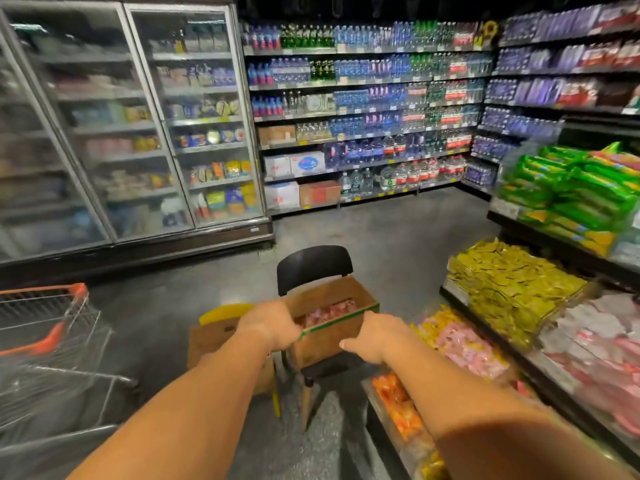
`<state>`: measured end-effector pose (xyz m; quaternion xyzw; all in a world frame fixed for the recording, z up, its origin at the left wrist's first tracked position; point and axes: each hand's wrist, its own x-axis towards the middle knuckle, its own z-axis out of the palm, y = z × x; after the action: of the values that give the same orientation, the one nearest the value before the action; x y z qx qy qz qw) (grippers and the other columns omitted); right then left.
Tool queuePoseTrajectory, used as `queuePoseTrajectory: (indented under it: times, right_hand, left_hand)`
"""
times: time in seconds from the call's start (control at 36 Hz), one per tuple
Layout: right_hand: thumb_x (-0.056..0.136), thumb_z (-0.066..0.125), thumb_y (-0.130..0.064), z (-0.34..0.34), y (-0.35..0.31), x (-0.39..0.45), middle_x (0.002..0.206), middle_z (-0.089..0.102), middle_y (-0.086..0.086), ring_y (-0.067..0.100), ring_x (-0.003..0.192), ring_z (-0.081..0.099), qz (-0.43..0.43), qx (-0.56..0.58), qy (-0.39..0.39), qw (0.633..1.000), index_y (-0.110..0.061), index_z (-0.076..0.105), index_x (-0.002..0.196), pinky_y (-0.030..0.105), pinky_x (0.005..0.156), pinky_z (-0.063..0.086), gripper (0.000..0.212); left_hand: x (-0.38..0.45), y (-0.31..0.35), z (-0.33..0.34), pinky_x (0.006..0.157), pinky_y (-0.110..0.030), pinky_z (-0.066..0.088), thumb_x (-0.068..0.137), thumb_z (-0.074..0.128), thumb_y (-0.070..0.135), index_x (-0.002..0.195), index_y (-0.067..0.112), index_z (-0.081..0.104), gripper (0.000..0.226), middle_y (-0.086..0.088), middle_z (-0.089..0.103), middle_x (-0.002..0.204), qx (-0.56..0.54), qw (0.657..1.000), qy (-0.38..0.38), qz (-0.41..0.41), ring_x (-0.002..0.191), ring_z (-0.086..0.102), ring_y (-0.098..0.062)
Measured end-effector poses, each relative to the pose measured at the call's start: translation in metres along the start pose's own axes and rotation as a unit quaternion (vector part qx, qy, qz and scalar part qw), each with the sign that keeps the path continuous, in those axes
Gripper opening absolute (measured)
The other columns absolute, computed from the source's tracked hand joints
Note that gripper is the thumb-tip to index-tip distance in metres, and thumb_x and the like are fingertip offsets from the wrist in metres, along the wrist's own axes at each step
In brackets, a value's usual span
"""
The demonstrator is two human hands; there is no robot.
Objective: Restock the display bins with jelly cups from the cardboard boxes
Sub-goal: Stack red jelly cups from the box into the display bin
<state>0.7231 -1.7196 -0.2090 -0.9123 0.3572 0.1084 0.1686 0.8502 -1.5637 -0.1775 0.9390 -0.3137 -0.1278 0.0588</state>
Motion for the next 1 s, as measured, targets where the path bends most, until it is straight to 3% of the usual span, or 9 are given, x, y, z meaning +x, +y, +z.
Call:
queuePoseTrajectory:
  times: [0.28, 0.39, 0.47, 0.56, 0.83, 0.92, 1.0]
  right_hand:
    - [0.082, 0.061, -0.068, 0.003, 0.006, 0.154, 0.127, 0.063, 0.010, 0.032, 0.115, 0.060, -0.013, 0.004, -0.032, 0.999, -0.015, 0.054, 0.125, 0.040, 0.095, 0.050, 0.068]
    - [0.085, 0.060, -0.062, -0.001, 0.001, 0.224, 0.138, 0.054, 0.009, 0.031, 0.123, 0.054, -0.007, 0.005, -0.063, 0.998, -0.017, 0.045, 0.139, 0.041, 0.103, 0.047, 0.072]
    - [0.083, 0.063, -0.056, 0.005, -0.006, 0.275, 0.151, 0.043, 0.005, 0.030, 0.127, 0.050, 0.001, 0.022, -0.070, 0.997, -0.028, 0.036, 0.150, 0.043, 0.108, 0.045, 0.077]
    - [0.092, 0.059, -0.049, 0.018, -0.008, 0.324, 0.154, 0.039, 0.004, 0.031, 0.131, 0.047, -0.002, 0.016, -0.075, 0.997, -0.032, 0.025, 0.156, 0.044, 0.110, 0.042, 0.074]
    - [0.092, 0.056, -0.054, 0.117, -0.014, 0.515, 0.138, 0.051, 0.005, 0.029, 0.124, 0.048, 0.020, -0.033, -0.123, 0.992, -0.021, 0.044, 0.141, 0.040, 0.104, 0.043, 0.060]
    - [0.089, 0.055, -0.050, 0.155, -0.013, 0.563, 0.128, 0.058, 0.001, 0.025, 0.112, 0.054, 0.027, -0.038, -0.142, 0.989, -0.029, 0.052, 0.127, 0.040, 0.098, 0.047, 0.043]
    - [0.095, 0.057, -0.035, 0.179, -0.013, 0.598, 0.118, 0.058, 0.001, 0.021, 0.106, 0.056, 0.026, -0.064, -0.186, 0.980, -0.025, 0.055, 0.119, 0.034, 0.090, 0.045, 0.026]
  left_hand:
    - [0.150, 0.009, 0.025, 0.088, -0.037, 0.055, 0.092, 0.053, 0.042, 0.126, 0.019, 0.063, 0.042, -0.008, 0.067, 0.123, -0.004, 0.999, -0.048, -0.022, 0.107, 0.064, -0.029]
    - [0.220, 0.006, 0.036, 0.086, -0.034, 0.051, 0.094, 0.049, 0.047, 0.126, 0.020, 0.062, 0.043, -0.009, 0.066, 0.126, -0.007, 0.998, -0.060, -0.033, 0.111, 0.063, -0.030]
    - [0.271, -0.002, 0.056, 0.081, -0.034, 0.046, 0.098, 0.047, 0.051, 0.126, 0.020, 0.059, 0.043, -0.009, 0.066, 0.124, -0.012, 0.996, -0.079, -0.037, 0.112, 0.062, -0.031]
    - [0.326, -0.016, 0.080, 0.087, -0.036, 0.049, 0.096, 0.047, 0.047, 0.128, 0.019, 0.057, 0.043, -0.011, 0.064, 0.128, -0.011, 0.992, -0.117, -0.049, 0.115, 0.061, -0.031]
    - [0.516, -0.064, 0.210, 0.105, -0.036, 0.045, 0.096, 0.053, 0.046, 0.138, 0.019, 0.053, 0.050, -0.010, 0.053, 0.143, -0.054, 0.974, -0.208, -0.068, 0.129, 0.053, -0.031]
    - [0.557, -0.070, 0.260, 0.105, -0.036, 0.045, 0.095, 0.055, 0.047, 0.138, 0.018, 0.050, 0.053, -0.011, 0.054, 0.143, -0.069, 0.964, -0.244, -0.078, 0.129, 0.053, -0.032]
    - [0.585, -0.069, 0.306, 0.108, -0.040, 0.043, 0.095, 0.054, 0.052, 0.150, 0.017, 0.037, 0.067, -0.014, 0.046, 0.150, -0.092, 0.957, -0.262, -0.086, 0.133, 0.049, -0.034]
